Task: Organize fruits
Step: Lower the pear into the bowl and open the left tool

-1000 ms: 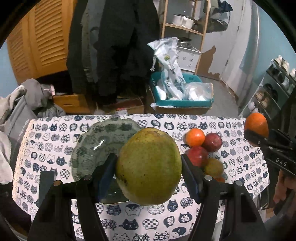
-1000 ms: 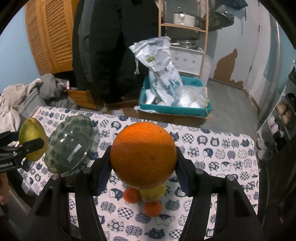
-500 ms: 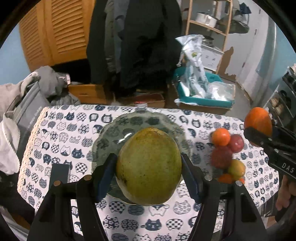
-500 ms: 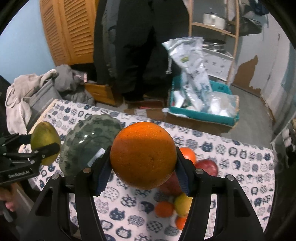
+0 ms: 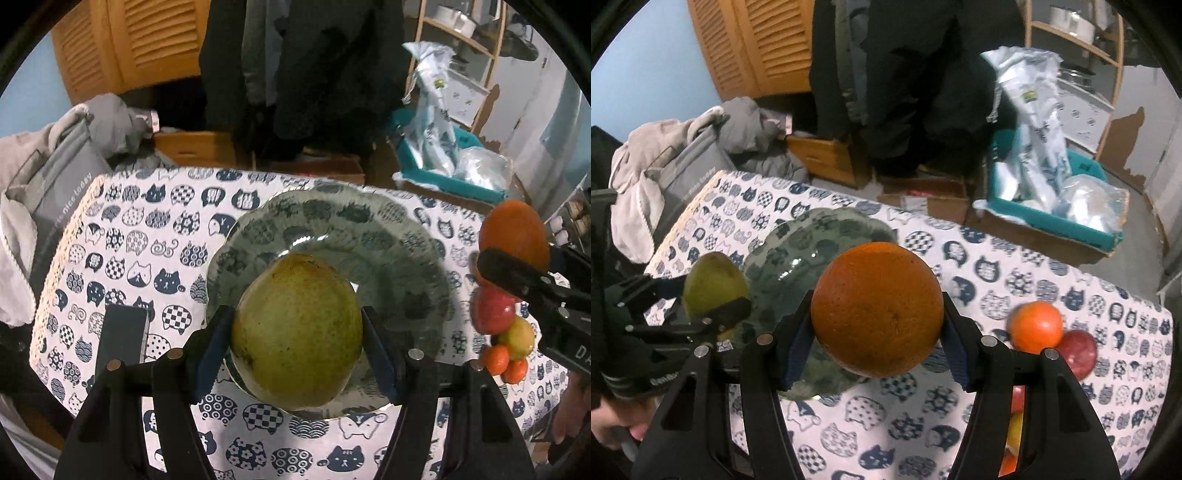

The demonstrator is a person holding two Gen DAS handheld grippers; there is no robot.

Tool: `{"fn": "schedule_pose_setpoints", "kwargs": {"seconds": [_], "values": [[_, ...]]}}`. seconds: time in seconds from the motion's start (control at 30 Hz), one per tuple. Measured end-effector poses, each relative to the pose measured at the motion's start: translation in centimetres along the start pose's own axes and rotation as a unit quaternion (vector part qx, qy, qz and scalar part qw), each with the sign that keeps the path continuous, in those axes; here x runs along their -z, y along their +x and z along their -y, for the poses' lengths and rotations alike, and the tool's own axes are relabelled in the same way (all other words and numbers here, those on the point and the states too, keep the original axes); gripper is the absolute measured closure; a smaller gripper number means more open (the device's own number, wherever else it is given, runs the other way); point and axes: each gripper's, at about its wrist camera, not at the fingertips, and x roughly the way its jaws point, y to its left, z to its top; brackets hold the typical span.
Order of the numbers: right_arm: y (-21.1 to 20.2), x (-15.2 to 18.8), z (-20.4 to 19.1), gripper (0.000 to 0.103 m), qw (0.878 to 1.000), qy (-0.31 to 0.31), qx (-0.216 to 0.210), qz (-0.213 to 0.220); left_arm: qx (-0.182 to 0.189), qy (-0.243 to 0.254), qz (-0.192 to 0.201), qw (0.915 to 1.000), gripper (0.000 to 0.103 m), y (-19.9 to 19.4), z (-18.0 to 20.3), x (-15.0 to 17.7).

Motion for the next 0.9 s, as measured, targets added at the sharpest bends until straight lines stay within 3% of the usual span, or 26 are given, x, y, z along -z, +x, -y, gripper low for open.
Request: {"fn": "schedule_pose_setpoints", "kwargs": {"seconds": [0.5,0.9], "values": [[5.0,-0.1,-2.0,0.041,0.999,-0.005,-0.021,-0.048,0.0,-0.005,-0.082,0.9966,0.032,6.6,-1.7,1.8],[5.9,0.4,-1.5,0.041,0.998,0.002,-0.019,-0.062,0.003,0.016,-0.106,0.9942,0.032,8.7,-1.1,2.5]]}}
